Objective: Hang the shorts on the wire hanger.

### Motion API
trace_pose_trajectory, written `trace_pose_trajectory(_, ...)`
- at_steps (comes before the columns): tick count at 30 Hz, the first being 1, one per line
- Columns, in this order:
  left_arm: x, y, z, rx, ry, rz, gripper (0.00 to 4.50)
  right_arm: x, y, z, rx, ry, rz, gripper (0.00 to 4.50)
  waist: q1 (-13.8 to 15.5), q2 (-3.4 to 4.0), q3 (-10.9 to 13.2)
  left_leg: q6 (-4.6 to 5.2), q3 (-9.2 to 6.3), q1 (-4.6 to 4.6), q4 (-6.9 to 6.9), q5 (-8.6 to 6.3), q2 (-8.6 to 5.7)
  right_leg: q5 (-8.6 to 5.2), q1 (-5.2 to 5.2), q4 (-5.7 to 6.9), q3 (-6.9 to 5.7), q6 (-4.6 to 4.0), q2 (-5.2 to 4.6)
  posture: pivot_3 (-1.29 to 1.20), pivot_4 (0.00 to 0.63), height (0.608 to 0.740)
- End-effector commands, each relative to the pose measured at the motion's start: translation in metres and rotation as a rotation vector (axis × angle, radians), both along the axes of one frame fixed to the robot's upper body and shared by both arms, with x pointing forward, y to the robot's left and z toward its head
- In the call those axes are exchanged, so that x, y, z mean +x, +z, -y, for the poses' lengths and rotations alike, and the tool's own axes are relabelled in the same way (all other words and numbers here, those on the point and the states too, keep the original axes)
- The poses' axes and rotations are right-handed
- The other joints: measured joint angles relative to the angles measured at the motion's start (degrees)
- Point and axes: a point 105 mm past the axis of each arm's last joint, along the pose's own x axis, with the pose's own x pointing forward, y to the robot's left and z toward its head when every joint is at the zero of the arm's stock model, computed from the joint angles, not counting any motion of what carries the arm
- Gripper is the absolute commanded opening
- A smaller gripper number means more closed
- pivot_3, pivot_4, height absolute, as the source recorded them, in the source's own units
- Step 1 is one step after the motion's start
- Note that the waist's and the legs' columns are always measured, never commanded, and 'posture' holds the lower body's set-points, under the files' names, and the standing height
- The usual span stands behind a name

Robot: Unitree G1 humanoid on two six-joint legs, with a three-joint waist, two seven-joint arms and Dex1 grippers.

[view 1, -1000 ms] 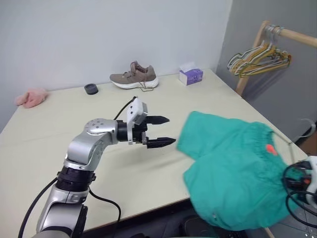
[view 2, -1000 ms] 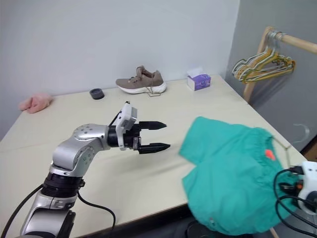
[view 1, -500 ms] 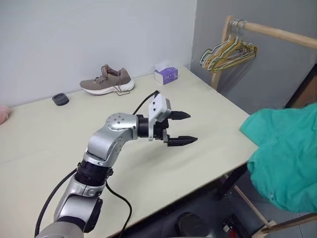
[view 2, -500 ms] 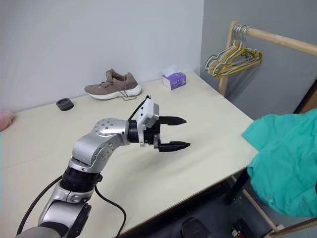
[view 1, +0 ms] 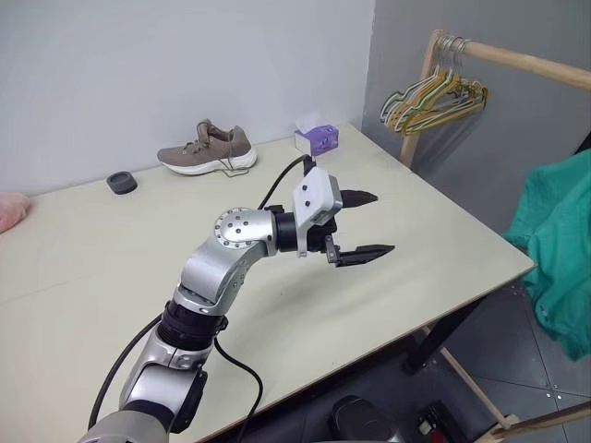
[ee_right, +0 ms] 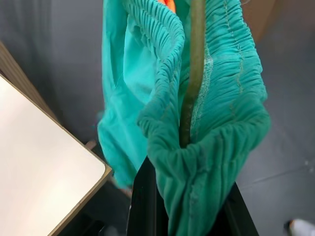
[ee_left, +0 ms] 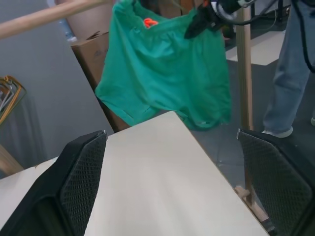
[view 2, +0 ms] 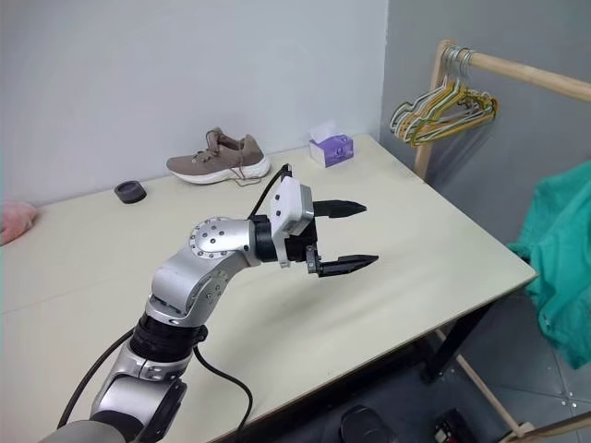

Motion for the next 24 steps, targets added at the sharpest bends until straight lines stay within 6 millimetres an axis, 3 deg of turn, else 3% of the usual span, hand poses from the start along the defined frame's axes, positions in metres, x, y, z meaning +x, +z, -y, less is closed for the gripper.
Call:
trace_pose_trajectory(1,-0.007,0.017,0.007,-0.027,-0.036,0.069,4.49,0.000,0.019,0.015,-0.012,-0.046,0.034,0.00,-0.04,0.25,0.21,-0.03,0.05,0.14,0.02,-0.09,0.01,-0.03,0.15,-0.07,0.05,0.04,0.00,-0.43,0.036,0.740)
trace_pose_trajectory(11,-0.014,0.030,0.017,-0.082,-0.101,0.004,4.49,0.010,-0.002,0.009,0.080,0.015,-0.087,0.00,-0.34,0.29,0.34,-0.03,0.66,0.60,0.08,-0.45,0.08,-0.07,0.52,-0.38,0.64,0.25,0.04,-0.43,0.048,0.740)
trace_pose_trajectory(20,-0.018,0.031,0.021,-0.070,-0.132,-0.014,4.49,0.017,0.004,0.001,0.105,0.053,-0.026,0.00,-0.37,0.27,0.38,0.01,0.89,0.92,0.06,-0.62,0.12,0.07,1.00,-0.98,0.74,0.51,0.05,-0.43,0.048,0.740)
trace_pose_trajectory(24,-0.020,0.029,0.023,-0.066,-0.140,-0.019,4.50,0.014,0.013,-0.001,0.118,0.031,0.046,1.06,-0.34,0.30,0.40,0.04,0.95,0.95,0.06,-0.66,0.12,0.08,1.04,-1.02,0.80,0.53,0.05,-0.43,0.045,0.740)
